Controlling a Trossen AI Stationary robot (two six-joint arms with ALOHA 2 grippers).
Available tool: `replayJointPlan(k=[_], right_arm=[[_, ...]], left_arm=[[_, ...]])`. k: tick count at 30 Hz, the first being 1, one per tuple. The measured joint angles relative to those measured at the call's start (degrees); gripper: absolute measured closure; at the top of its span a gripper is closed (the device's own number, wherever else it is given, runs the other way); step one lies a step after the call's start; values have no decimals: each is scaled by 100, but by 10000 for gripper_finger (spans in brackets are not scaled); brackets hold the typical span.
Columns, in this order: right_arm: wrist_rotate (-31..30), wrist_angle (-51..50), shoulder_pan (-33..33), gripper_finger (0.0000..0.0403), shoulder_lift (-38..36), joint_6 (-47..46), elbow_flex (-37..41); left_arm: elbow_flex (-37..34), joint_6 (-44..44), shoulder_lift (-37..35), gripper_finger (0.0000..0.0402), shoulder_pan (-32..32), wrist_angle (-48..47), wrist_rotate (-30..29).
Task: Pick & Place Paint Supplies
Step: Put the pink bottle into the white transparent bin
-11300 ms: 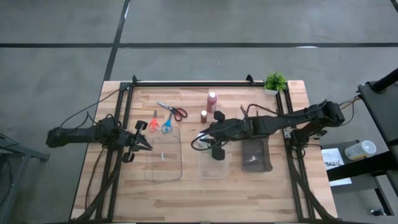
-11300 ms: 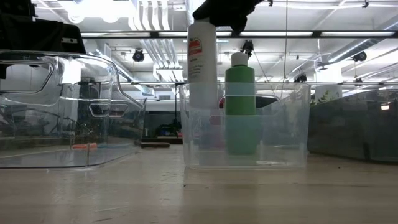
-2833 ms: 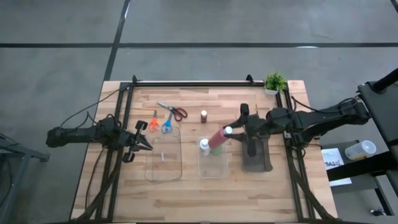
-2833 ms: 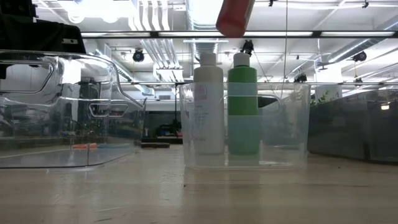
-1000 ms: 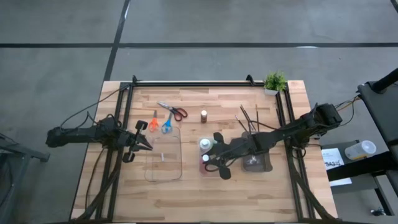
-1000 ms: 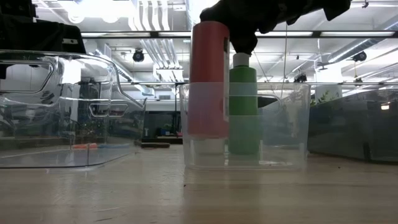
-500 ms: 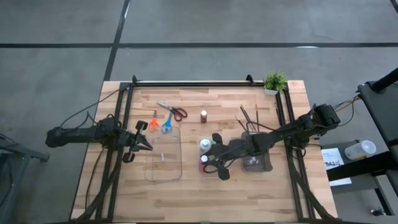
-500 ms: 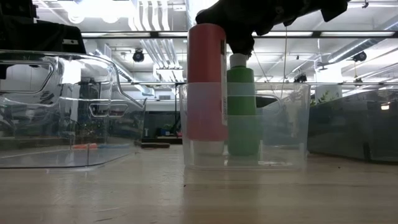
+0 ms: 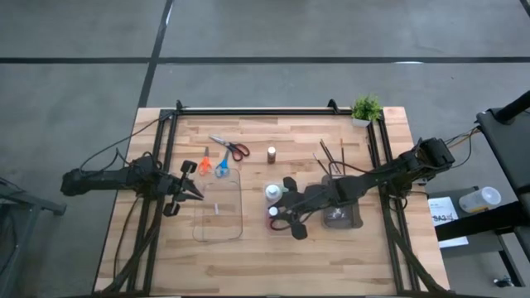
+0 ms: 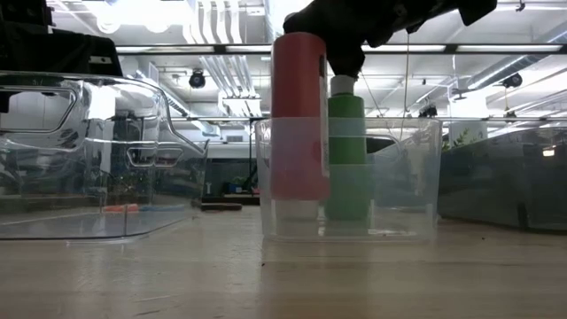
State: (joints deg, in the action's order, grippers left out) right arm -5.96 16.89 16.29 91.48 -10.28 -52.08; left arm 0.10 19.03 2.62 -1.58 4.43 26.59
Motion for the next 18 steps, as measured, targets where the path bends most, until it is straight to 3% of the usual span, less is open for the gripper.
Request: replayJointPlan(k=[10,18], right_arm=[[-639,-879,193,278,-8,-55,-674],[-645,-1437,221,278,-24,-494,-908]], left_arm=[[0,0,16,366,0,1,0],[1,0,16,366,0,1,-1]])
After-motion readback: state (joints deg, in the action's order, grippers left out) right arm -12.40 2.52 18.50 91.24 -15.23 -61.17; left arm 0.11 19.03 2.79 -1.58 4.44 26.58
